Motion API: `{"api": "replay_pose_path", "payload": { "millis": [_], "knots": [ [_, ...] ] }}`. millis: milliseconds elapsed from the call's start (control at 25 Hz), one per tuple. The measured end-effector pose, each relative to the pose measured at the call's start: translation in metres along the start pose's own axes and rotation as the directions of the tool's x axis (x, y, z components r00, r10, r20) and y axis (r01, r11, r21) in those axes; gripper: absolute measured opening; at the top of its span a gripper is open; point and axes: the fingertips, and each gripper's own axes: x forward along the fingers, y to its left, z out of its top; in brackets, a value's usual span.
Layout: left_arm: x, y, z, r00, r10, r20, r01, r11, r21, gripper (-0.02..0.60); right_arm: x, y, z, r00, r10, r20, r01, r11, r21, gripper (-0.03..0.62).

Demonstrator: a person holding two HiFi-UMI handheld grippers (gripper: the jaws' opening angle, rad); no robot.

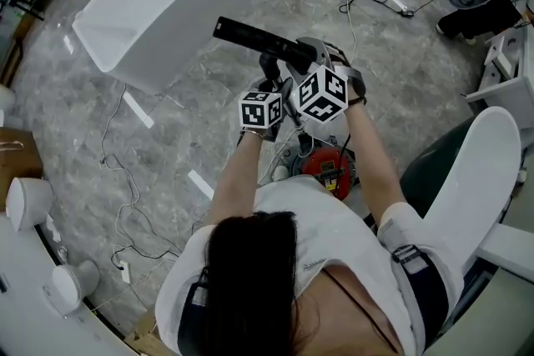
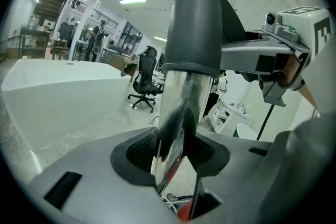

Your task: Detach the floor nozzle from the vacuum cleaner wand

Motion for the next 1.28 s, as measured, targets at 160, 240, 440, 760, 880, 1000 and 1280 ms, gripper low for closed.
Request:
{"api": "replay_pose_path", "payload": {
  "millis": [160,240,440,760,880,1000,1280],
  "knots": [
    [-0.001,0.001,0.0,1.0,0.005,0.007,-0.005,1.0,-0.008,0.153,-0.001,0.001,0.003,1.0,-0.019,0.001,0.019,1.0,-0.022,0.218],
    [-0.001,0.002,0.001,1.0,0.005,0.011,-0.005,1.0,-0.01,0.153,-0.001,0.0,0.003,1.0,-0.021,-0.001,0.021,1.0,-0.019,0.218],
    [0.0,0.0,0.0,1.0,0.0,0.011,0.001,1.0,-0.013,0.153,-0.004,0.001,0.002,1.0,-0.022,-0.011,0.022,0.999,-0.025,0.218],
    [0.0,0.0,0.001,1.0,-0.008,0.018,0.008,1.0,-0.013,0.154,-0.008,0.001,0.003,0.998,-0.056,-0.024,0.056,0.998,-0.029,0.218],
    [0.001,0.0,0.001,1.0,-0.008,0.02,0.009,1.0,-0.015,0.155,-0.009,0.0,0.002,0.998,-0.057,-0.026,0.056,0.998,-0.024,0.218],
    [0.002,-0.002,0.001,1.0,-0.005,0.02,0.005,1.0,-0.013,0.155,-0.01,0.0,-0.001,0.998,-0.054,-0.031,0.054,0.998,-0.015,0.218],
    [-0.001,0.003,0.001,1.0,0.005,0.015,-0.005,1.0,-0.022,0.155,-0.027,-0.03,0.018,0.991,-0.132,0.036,0.125,0.979,0.16,0.218]
  ]
}}
